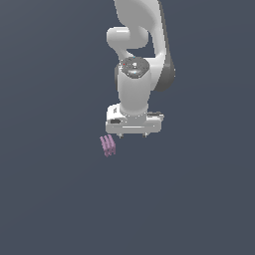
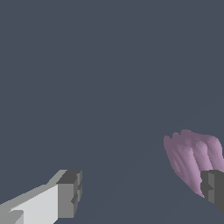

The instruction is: Pick up the object and move it to a goal position.

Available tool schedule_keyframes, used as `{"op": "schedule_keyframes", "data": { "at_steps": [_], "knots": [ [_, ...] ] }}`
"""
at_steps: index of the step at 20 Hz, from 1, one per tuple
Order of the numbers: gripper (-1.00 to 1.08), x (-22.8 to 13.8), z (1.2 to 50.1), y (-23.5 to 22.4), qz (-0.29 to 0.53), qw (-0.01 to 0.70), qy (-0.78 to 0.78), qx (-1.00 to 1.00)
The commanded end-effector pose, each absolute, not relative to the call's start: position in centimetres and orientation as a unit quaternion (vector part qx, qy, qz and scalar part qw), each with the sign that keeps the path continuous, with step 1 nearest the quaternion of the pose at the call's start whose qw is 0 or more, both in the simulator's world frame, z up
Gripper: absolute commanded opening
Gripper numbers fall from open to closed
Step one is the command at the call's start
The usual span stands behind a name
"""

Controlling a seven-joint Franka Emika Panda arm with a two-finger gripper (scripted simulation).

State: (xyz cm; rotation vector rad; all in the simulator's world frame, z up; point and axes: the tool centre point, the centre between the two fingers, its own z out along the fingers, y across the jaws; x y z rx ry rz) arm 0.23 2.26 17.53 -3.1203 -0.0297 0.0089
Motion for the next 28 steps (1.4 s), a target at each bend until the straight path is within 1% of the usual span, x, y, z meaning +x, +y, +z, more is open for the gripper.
{"op": "schedule_keyframes", "data": {
  "at_steps": [1,12,20,28],
  "knots": [
    [1.0,0.2,17.5,2.3,0.003,0.011,-0.01,-1.0],
    [1.0,1.1,20.1,2.0,-0.02,0.003,-0.002,-1.0],
    [1.0,0.9,19.3,1.3,-0.018,0.003,-0.014,-1.0],
    [1.0,0.3,17.3,-1.3,-0.014,0.001,-0.054,-0.998]
  ]
}}
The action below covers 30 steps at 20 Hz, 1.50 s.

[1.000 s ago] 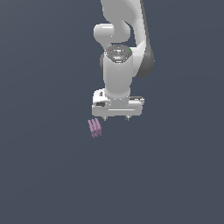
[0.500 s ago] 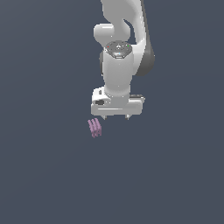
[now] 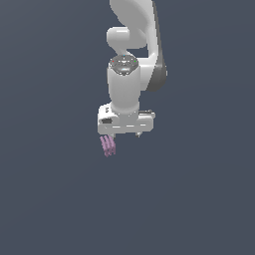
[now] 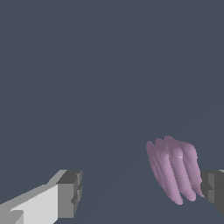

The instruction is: Pick up the object and move it to a goal position.

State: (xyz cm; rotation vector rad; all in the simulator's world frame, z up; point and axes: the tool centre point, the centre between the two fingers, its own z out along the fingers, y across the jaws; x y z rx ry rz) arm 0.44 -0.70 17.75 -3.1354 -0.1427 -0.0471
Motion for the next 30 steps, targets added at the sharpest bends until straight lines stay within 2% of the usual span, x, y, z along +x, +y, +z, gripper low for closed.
{"op": "schedule_keyframes", "data": {
  "at_steps": [1,16,30],
  "knots": [
    [1.0,0.1,16.9,-1.7,-0.013,0.001,-0.061,-0.998],
    [1.0,-2.5,11.8,-8.1,-0.002,0.0,-0.167,-0.986],
    [1.0,-3.2,10.5,-9.3,0.0,0.0,-0.186,-0.982]
  ]
}}
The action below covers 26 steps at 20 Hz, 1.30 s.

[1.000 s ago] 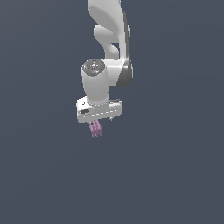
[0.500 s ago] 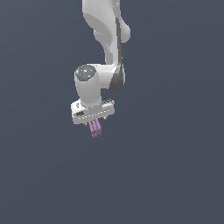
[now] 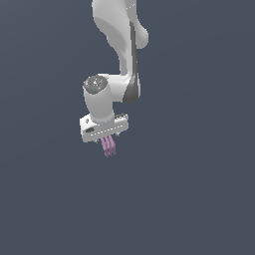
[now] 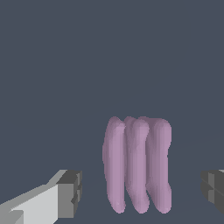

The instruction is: Pick up the object and move it to a goal position.

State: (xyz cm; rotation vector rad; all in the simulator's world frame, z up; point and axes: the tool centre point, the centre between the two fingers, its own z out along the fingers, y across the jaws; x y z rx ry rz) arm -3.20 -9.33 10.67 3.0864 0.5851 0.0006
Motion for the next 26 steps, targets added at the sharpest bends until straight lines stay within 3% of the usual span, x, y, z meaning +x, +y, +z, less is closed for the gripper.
{"op": "schedule_keyframes", "data": {
  "at_steps": [1,14,15,26],
  "knots": [
    [1.0,-3.2,10.2,-9.3,0.0,0.0,0.186,0.982],
    [1.0,-3.3,5.8,-9.3,0.0,0.0,0.188,0.982],
    [-1.0,-3.3,5.8,-9.3,0.0,0.0,0.188,0.982],
    [-1.0,-3.3,5.9,-9.4,0.0,0.0,0.188,0.982]
  ]
}}
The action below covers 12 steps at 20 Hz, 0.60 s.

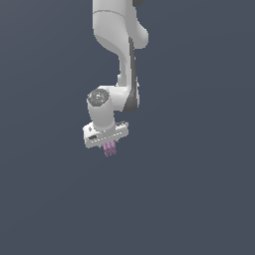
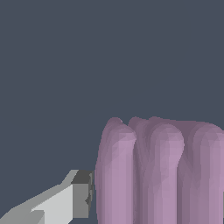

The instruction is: Pick up the object and move it to a goal position.

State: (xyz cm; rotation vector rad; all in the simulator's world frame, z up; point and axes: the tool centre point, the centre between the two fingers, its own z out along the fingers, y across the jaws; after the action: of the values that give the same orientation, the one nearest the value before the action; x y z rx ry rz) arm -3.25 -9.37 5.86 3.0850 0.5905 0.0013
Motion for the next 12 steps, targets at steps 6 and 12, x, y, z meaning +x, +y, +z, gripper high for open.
{"op": "schedule_keyframes", "data": {
  "at_steps": [6,12],
  "knots": [
    [-1.0,-3.8,6.6,-8.0,0.0,0.0,0.188,0.982],
    [-1.0,-5.0,8.5,-4.5,0.0,0.0,0.188,0.982]
  ]
}}
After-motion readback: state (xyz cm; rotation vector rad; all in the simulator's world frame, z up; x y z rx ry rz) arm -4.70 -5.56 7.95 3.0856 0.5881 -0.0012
